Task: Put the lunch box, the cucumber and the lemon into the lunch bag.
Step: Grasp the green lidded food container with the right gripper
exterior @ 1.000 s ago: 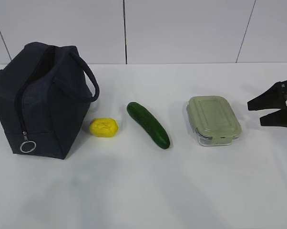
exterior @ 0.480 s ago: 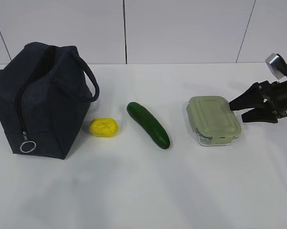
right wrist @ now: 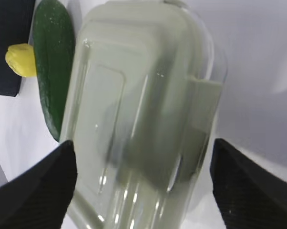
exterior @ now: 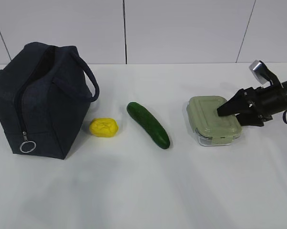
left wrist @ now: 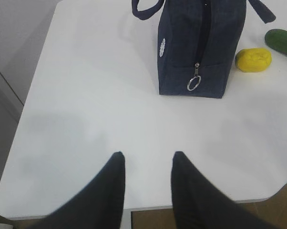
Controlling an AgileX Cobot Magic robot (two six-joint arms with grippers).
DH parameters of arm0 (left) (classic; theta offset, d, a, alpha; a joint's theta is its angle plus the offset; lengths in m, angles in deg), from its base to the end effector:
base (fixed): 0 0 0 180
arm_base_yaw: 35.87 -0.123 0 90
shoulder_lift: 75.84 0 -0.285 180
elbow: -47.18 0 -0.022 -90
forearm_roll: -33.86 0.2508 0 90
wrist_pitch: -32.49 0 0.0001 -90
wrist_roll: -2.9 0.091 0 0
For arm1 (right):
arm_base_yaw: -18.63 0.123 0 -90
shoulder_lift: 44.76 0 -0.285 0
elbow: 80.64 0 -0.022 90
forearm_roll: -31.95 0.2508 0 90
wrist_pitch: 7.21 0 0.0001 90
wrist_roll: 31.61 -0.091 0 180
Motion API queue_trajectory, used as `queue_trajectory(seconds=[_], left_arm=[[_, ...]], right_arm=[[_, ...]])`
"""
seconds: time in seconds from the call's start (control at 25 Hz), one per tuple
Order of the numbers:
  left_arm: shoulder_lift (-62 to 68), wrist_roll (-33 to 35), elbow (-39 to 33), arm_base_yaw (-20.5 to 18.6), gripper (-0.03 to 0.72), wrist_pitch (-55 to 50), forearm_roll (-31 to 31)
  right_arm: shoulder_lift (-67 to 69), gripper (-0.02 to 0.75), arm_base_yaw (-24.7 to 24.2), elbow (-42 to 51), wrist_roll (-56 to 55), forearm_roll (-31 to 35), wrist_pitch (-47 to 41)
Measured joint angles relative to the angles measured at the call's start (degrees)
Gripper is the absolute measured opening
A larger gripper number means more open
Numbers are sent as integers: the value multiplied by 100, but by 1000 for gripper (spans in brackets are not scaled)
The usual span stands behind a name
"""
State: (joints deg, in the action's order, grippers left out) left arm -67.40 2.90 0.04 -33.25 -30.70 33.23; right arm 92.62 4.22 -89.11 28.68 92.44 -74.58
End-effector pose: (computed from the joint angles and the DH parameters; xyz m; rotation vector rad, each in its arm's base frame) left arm -0.0078 -0.0005 0.2809 0.0483 2.0726 -0.0413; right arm 0.4249 -0.0337 0.1214 -0.2735 2.5295 1.1914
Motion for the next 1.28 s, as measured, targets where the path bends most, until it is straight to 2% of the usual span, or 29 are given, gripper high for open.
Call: queue_trajectory(seconds=[0.52,0.8,1.12,1.28], left_arm=[[0,0,0,0,235,0,0],[0,0,0,0,235,0,0],[0,0,0,0,235,0,0],[0,0,0,0,235,0,0]], right_arm=[[279,654,28,-90,62,10,-42],[622,652,28,-320,62,302,-272],[689,632,28,-389,62,369,-320],[702,589,28,-512,-119,207,-390]])
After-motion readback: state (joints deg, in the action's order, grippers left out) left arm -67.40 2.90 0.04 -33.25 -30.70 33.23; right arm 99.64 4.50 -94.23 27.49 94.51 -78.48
